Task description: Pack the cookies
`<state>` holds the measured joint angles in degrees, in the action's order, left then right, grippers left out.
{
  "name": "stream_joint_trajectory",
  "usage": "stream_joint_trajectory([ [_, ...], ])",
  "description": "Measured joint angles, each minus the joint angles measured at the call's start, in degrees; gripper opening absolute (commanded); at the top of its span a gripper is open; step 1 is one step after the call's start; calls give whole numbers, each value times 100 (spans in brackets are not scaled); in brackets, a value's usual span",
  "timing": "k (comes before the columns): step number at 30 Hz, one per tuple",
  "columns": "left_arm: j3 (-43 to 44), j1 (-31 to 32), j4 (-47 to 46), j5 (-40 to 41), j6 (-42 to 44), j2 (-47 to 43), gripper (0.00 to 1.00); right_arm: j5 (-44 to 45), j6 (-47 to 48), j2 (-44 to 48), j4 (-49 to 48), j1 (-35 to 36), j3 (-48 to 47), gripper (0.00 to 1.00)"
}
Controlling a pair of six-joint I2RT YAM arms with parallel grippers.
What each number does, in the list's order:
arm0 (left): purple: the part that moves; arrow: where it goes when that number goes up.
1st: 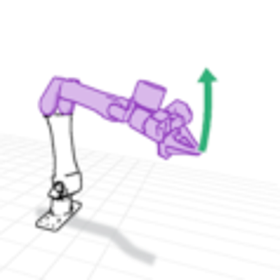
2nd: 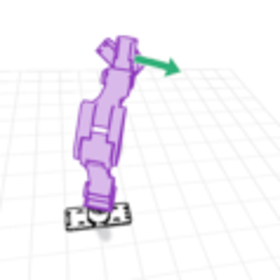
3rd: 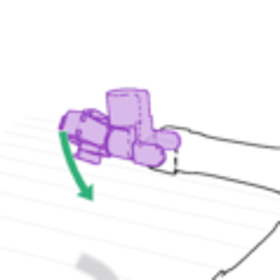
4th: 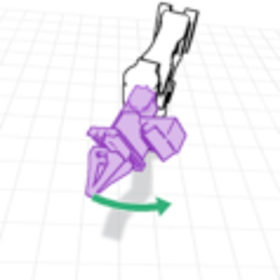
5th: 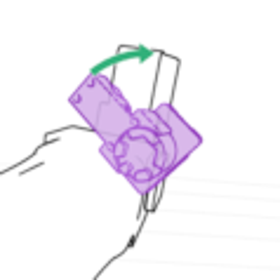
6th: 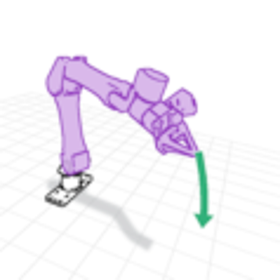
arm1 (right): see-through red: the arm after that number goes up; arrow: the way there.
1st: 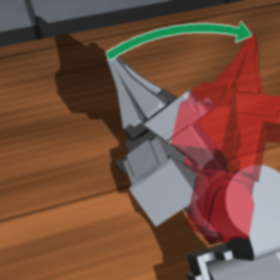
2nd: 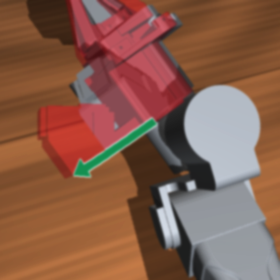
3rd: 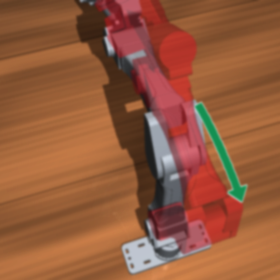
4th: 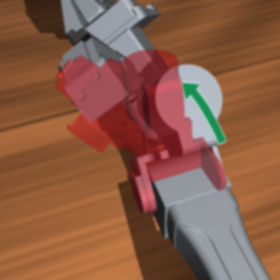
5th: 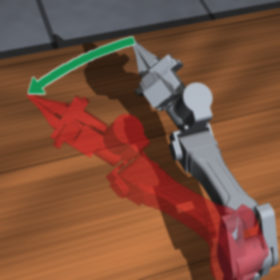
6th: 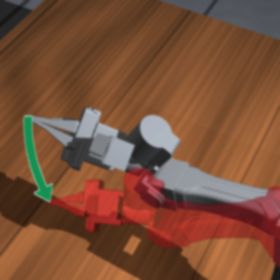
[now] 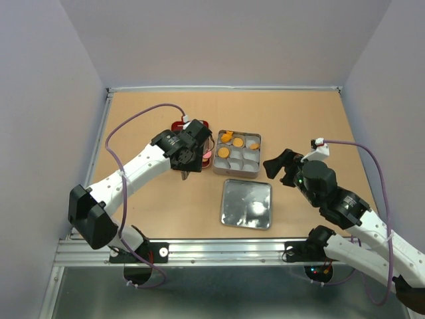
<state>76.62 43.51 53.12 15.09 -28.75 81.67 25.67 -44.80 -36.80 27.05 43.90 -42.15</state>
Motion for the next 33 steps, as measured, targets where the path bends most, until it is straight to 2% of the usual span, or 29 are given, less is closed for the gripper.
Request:
stream_joint_trajectory([
  [33,-247,240,-275,-146,11,291,51,0,-2,-33,0,0,0,99],
])
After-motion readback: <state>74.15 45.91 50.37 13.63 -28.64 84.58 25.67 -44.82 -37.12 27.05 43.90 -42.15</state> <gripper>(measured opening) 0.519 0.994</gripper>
